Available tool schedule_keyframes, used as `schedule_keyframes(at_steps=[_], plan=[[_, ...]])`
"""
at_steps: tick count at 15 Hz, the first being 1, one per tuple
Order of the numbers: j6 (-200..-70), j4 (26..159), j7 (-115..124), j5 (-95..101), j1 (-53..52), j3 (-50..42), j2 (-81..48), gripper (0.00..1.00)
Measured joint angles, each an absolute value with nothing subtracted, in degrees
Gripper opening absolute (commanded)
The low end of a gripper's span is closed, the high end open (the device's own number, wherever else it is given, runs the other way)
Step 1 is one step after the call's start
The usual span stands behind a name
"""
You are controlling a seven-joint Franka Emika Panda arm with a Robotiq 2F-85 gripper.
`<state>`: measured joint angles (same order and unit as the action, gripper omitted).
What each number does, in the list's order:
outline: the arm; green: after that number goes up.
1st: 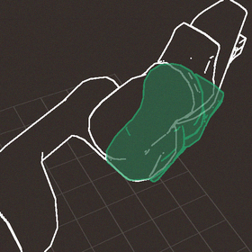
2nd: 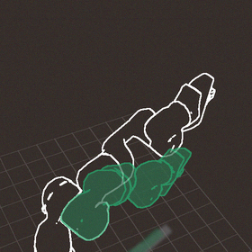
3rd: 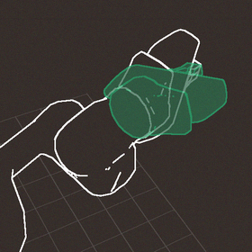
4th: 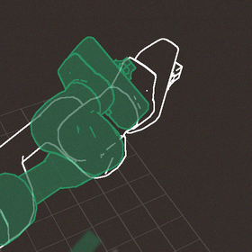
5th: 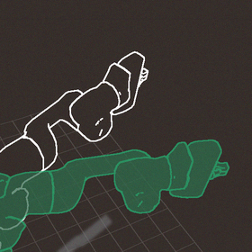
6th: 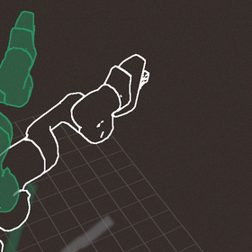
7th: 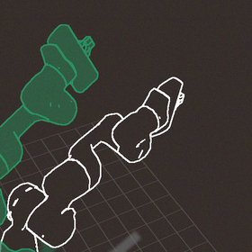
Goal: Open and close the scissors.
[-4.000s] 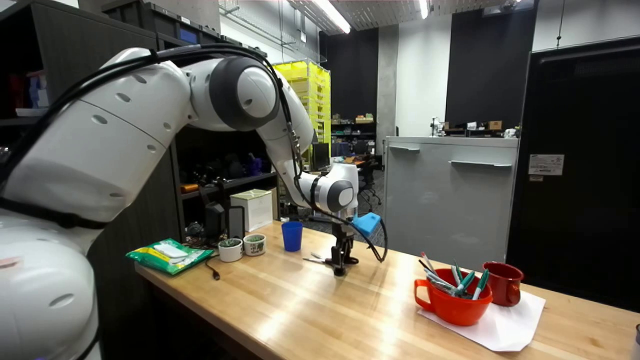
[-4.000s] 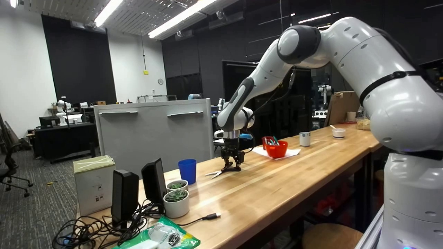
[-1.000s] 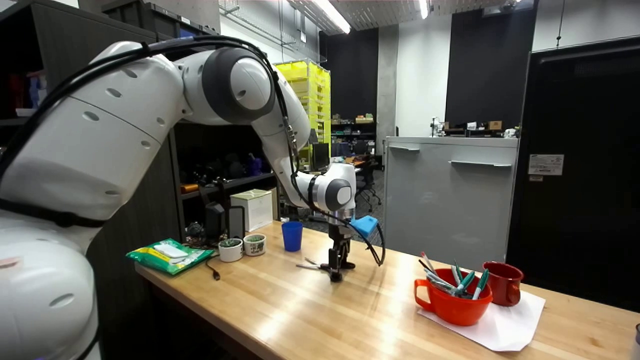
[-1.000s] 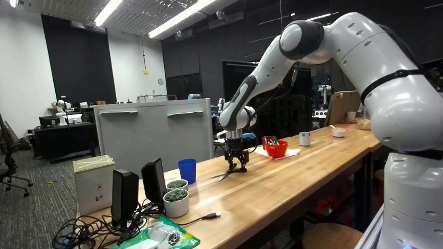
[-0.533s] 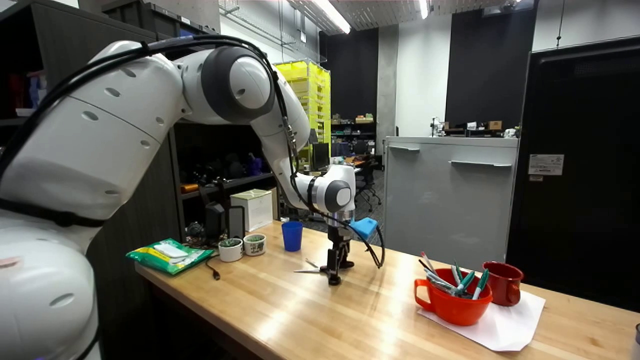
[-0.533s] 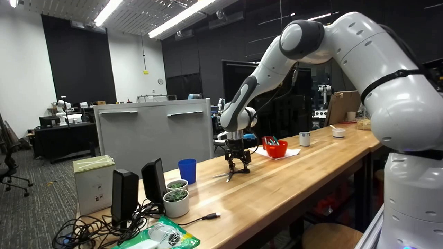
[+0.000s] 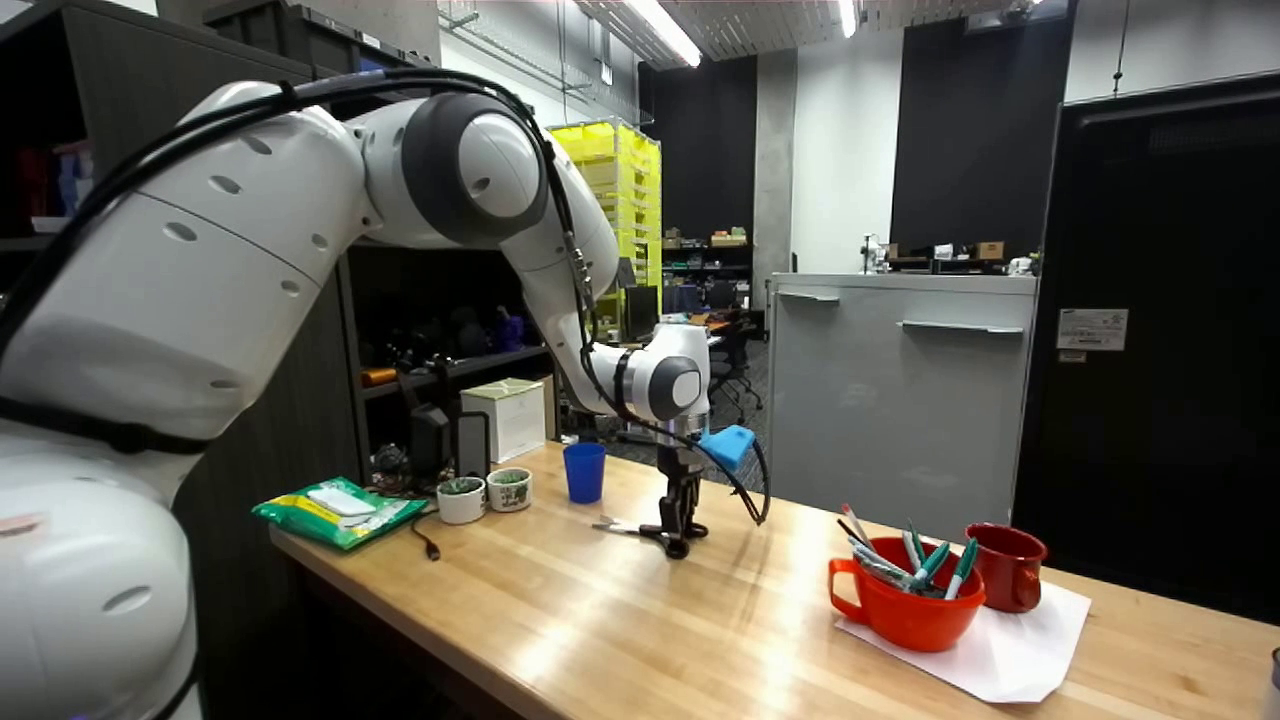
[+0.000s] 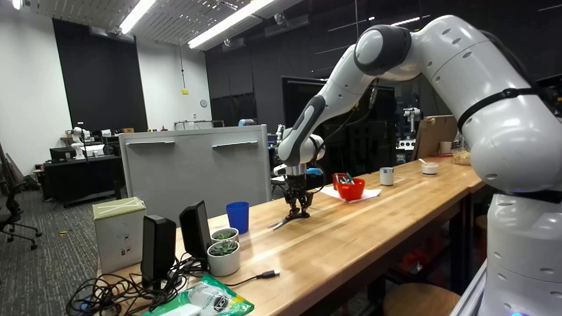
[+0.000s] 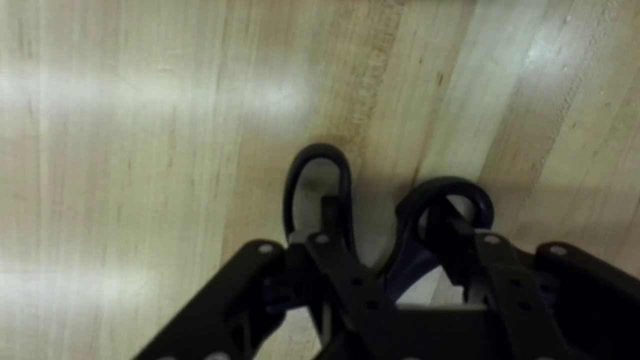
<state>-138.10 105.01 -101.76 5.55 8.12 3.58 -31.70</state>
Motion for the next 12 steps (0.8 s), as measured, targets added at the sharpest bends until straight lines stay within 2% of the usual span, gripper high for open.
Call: schedule_keyframes(at_steps=[2, 6, 7, 12], plan=[[-138.19, 104.94, -101.76, 5.55, 8.10, 3.58, -31.65, 0.05], [-138.10, 104.97, -101.75, 5.55, 8.09, 3.57, -31.57, 0.06], [-138.09, 104.97, -101.75, 5.55, 8.09, 3.57, -31.57, 0.46], [-137.32, 105.42, -101.75, 5.70, 8.09, 3.47, -31.32, 0.73]])
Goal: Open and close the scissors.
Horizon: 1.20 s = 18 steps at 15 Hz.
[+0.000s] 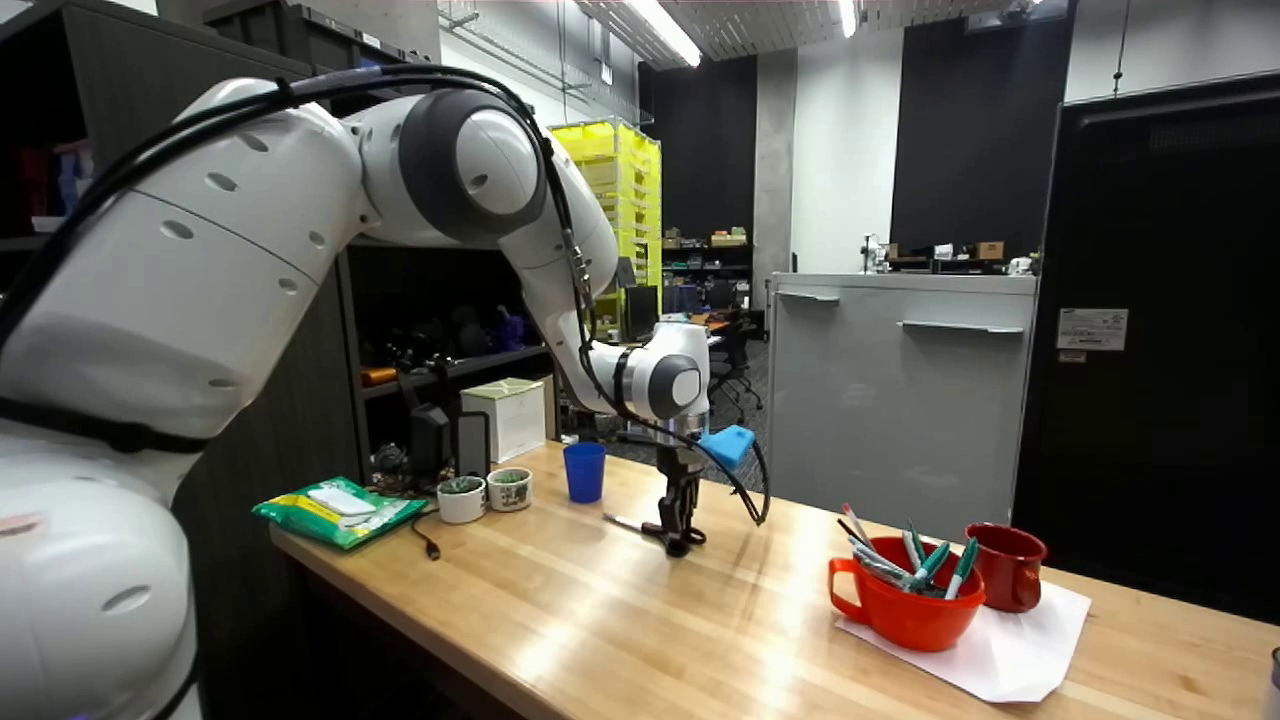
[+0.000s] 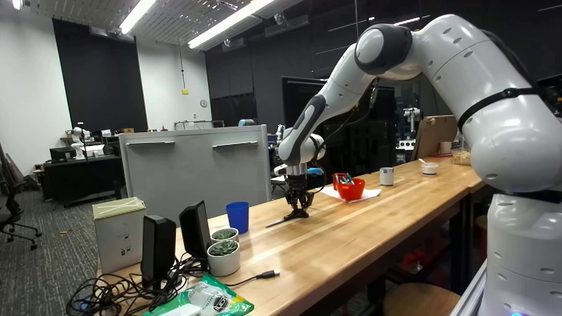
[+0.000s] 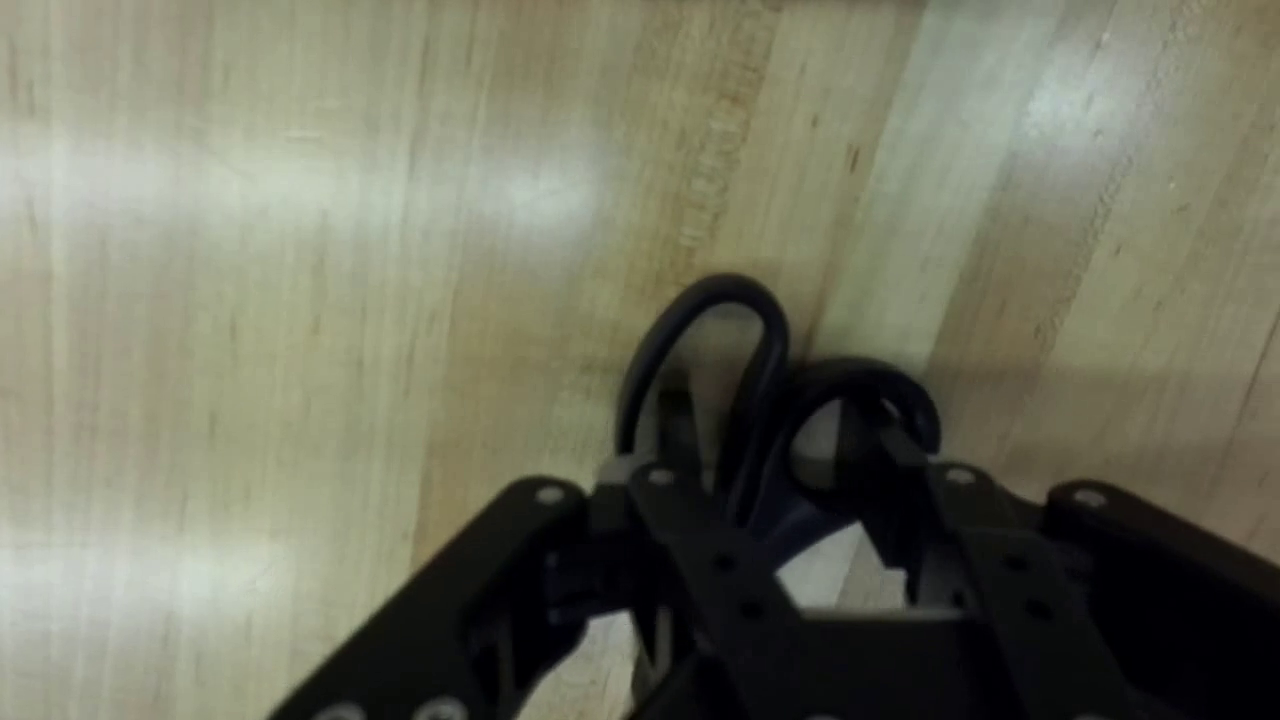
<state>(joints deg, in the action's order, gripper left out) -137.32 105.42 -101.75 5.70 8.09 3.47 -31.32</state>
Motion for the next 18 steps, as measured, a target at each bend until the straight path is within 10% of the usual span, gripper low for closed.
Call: schedule_keyframes(at_steps=[4, 10, 11, 18], plan=[[-136.19, 106.40, -101.75, 5.96, 8.09, 3.26, -30.88, 0.98], [-135.57, 107.59, -101.75, 6.58, 8.09, 3.03, -30.64, 1.00], [-135.57, 107.60, -101.75, 6.58, 8.09, 3.03, -30.63, 0.75], [-136.48, 106.95, -101.75, 6.59, 7.84, 3.03, -30.57, 0.43]])
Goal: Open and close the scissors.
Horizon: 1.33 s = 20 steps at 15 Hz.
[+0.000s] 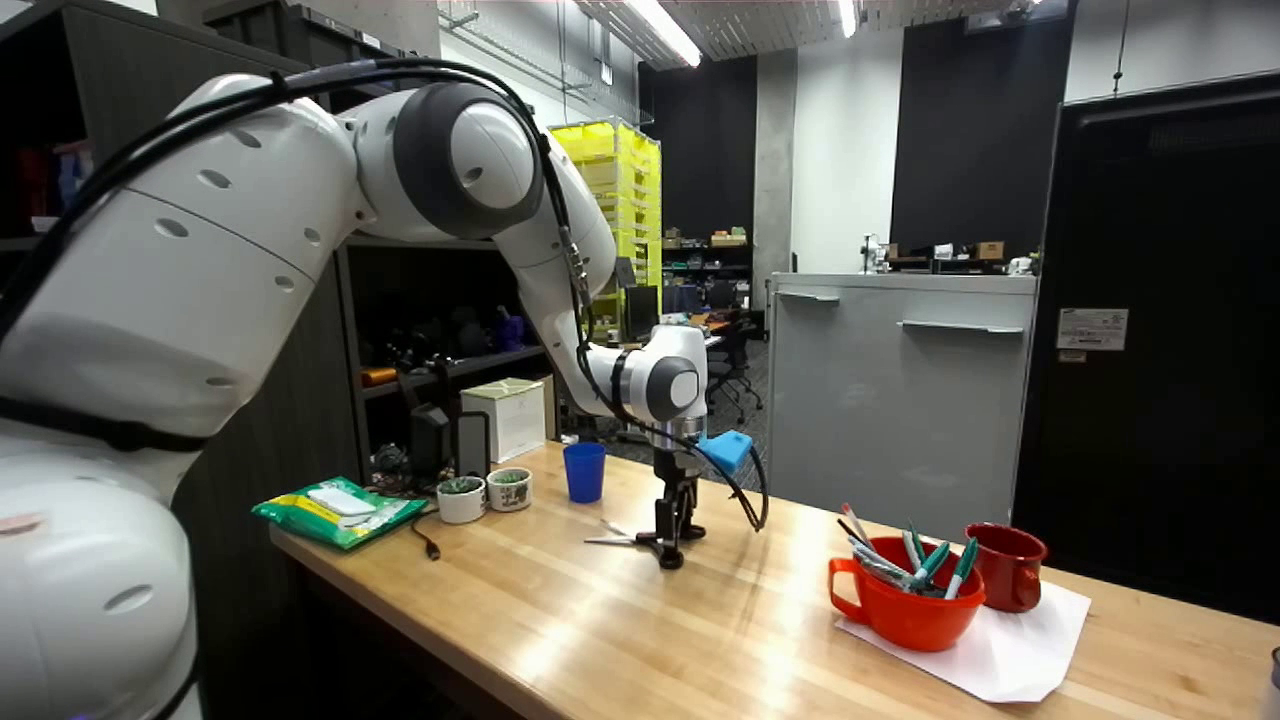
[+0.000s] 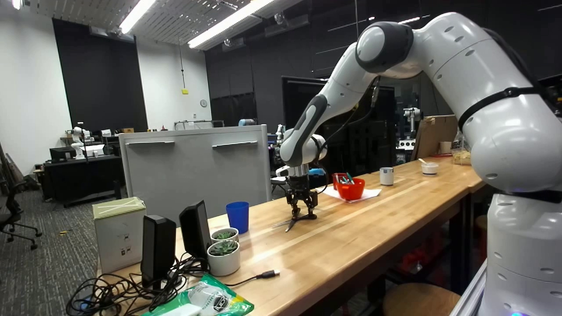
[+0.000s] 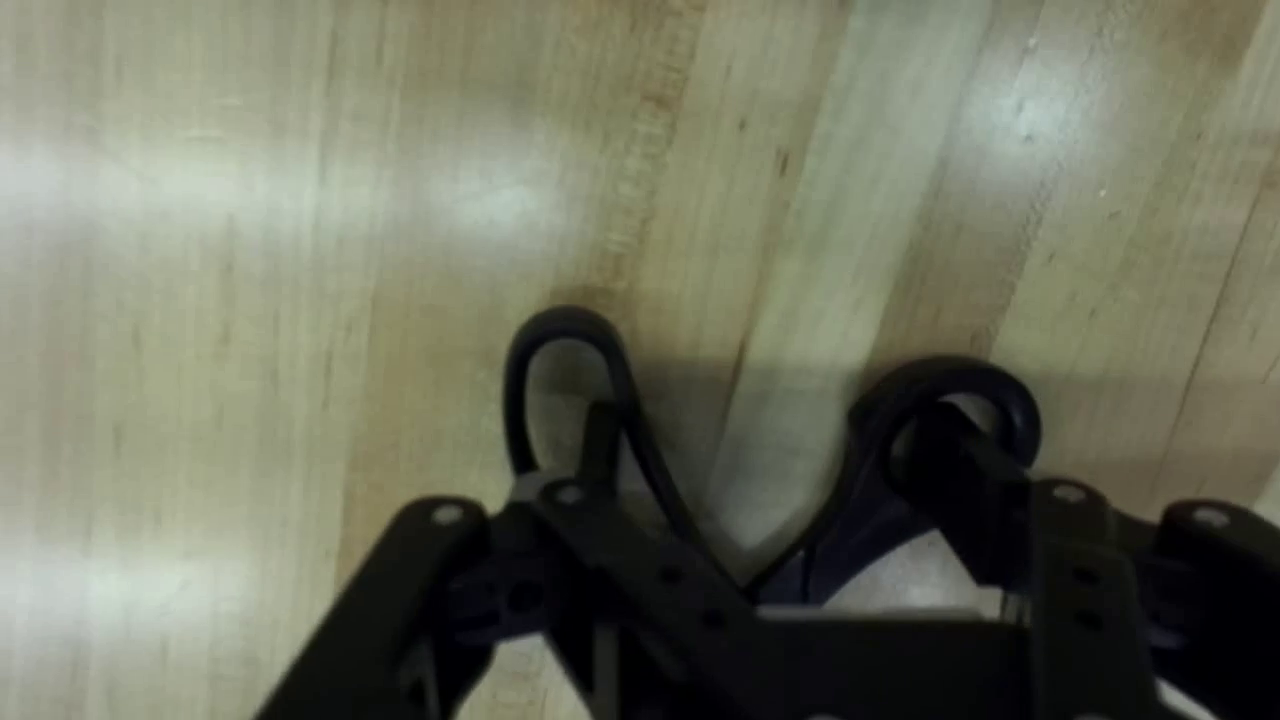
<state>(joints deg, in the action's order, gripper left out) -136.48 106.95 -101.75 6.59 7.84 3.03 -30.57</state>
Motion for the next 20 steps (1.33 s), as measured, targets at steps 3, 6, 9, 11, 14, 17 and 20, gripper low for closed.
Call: schedule_keyframes(at_steps=[3, 6, 9, 11, 14, 17, 20], plan=[[-137.82, 106.71, -101.74, 6.59, 7.67, 3.03, -30.59, 0.22], [-138.95, 106.52, -101.73, 6.59, 7.53, 3.03, -30.68, 0.01], [-139.00, 106.53, -101.72, 6.59, 7.52, 3.03, -30.68, 0.06], [-139.00, 106.53, -101.72, 6.59, 7.52, 3.03, -30.68, 0.06], [-139.00, 106.53, -101.71, 6.59, 7.52, 3.03, -30.68, 0.18], [-139.00, 106.54, -101.70, 6.60, 7.52, 3.03, -30.67, 0.28], [-138.93, 106.59, -101.69, 6.62, 7.53, 3.00, -30.66, 0.46]])
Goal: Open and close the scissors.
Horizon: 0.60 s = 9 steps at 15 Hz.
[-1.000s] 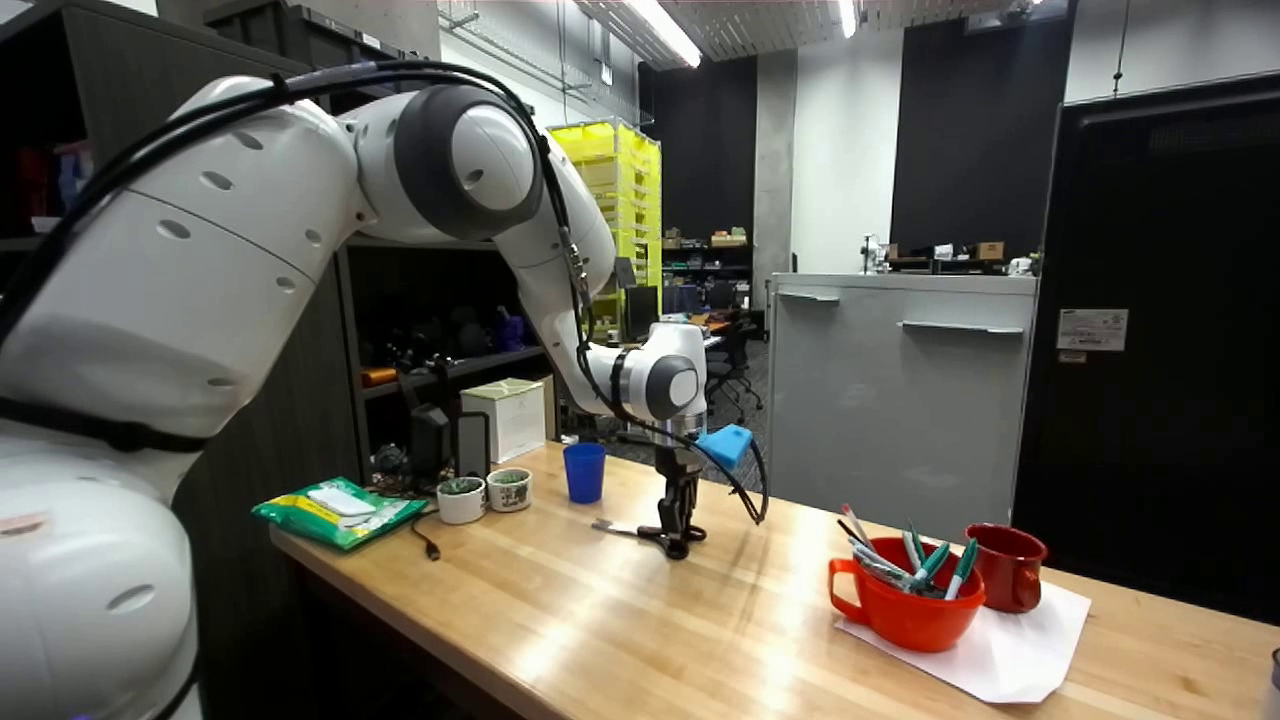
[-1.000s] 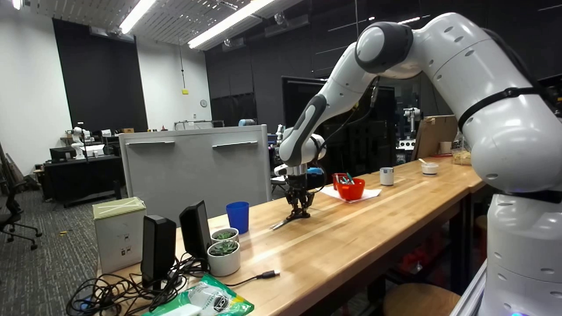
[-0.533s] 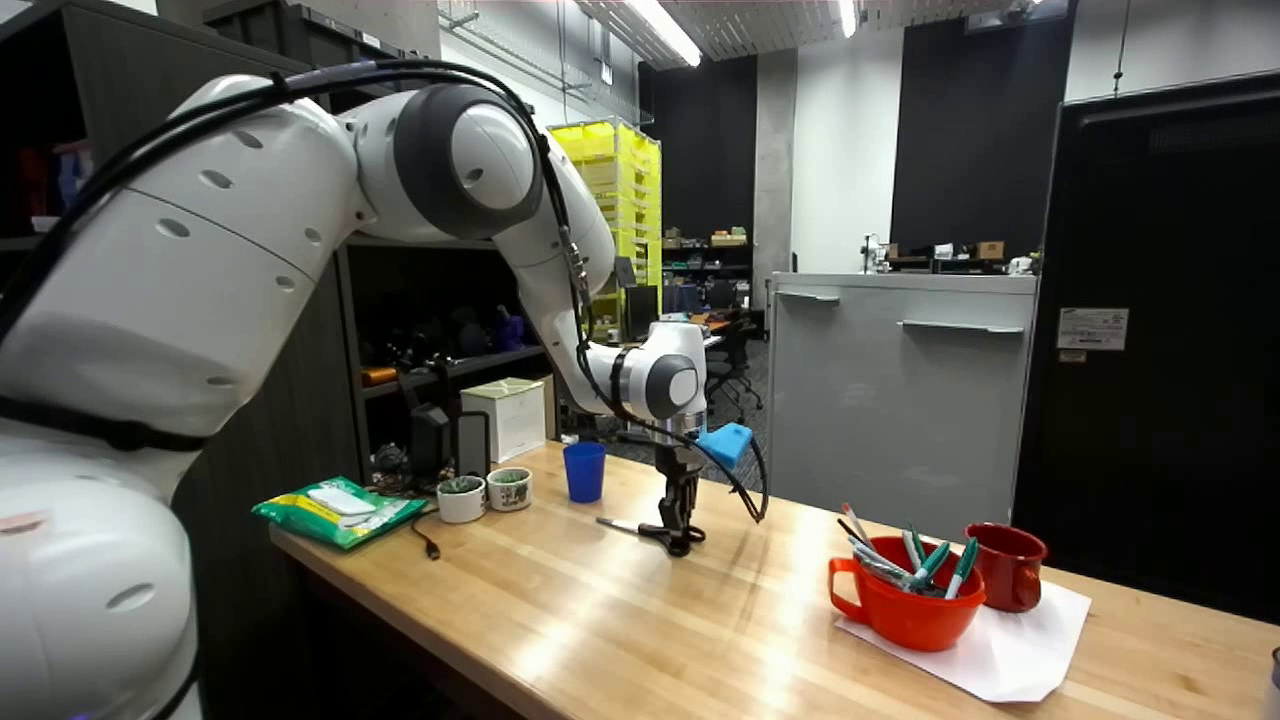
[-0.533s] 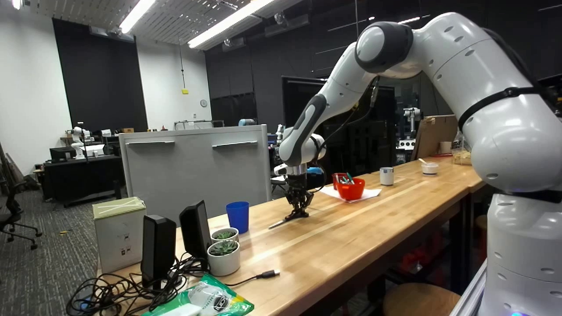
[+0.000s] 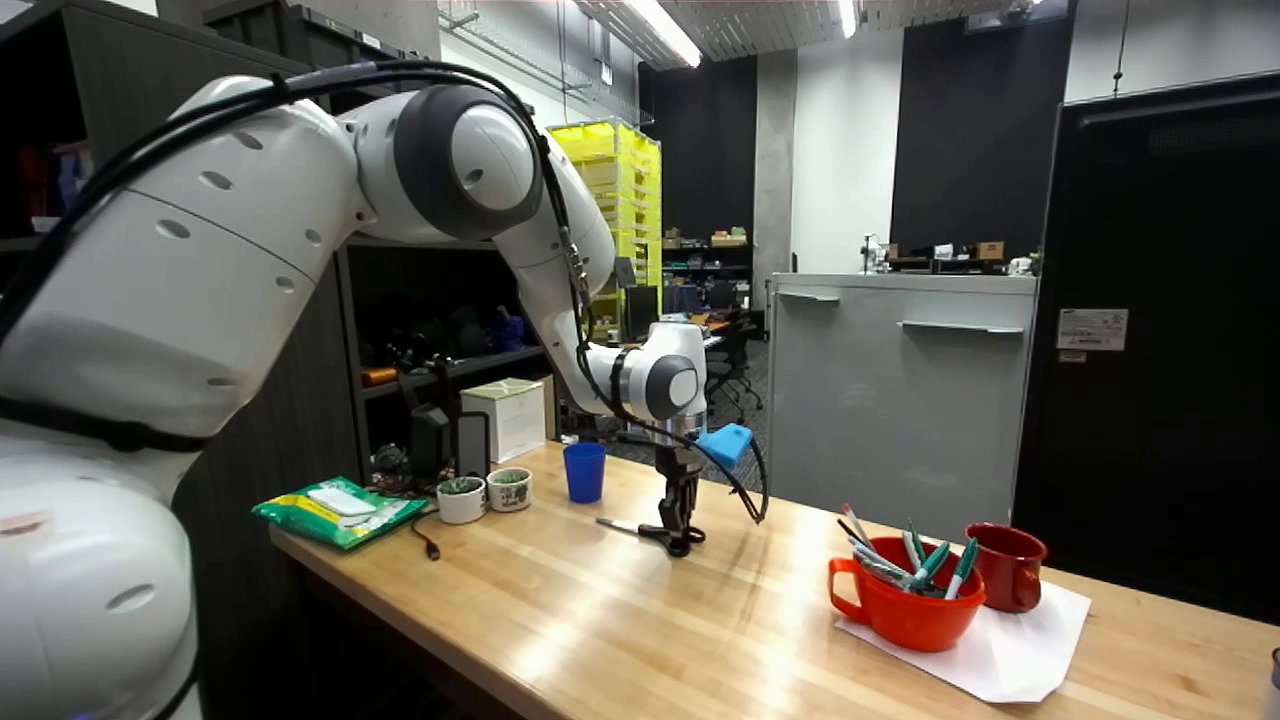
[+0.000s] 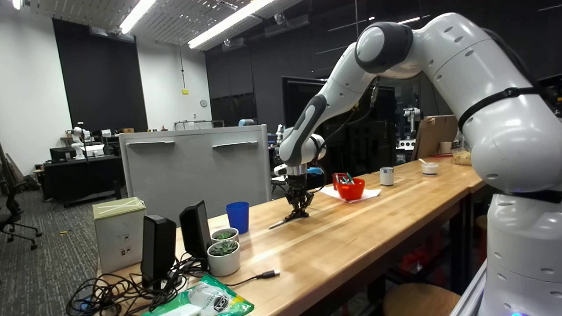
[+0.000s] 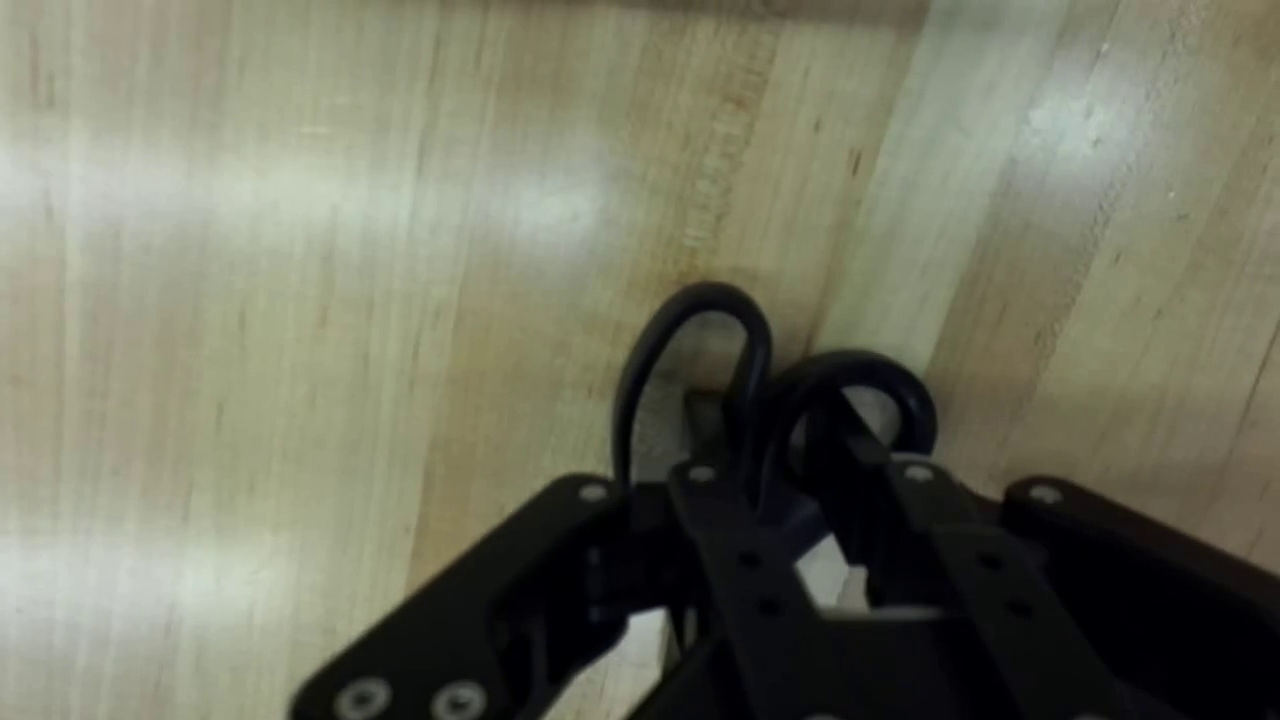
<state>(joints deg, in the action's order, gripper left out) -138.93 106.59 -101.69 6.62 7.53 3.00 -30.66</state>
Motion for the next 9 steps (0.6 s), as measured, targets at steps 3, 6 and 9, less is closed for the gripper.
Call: schedule_keyframes(at_steps=[3, 6, 9], plan=[[-138.39, 107.26, -101.69, 6.69, 7.53, 2.88, -30.29, 0.48], [-138.34, 107.39, -101.69, 6.69, 7.53, 2.85, -30.20, 0.38], [-138.70, 107.28, -101.69, 6.69, 7.48, 2.85, -30.21, 0.37]])
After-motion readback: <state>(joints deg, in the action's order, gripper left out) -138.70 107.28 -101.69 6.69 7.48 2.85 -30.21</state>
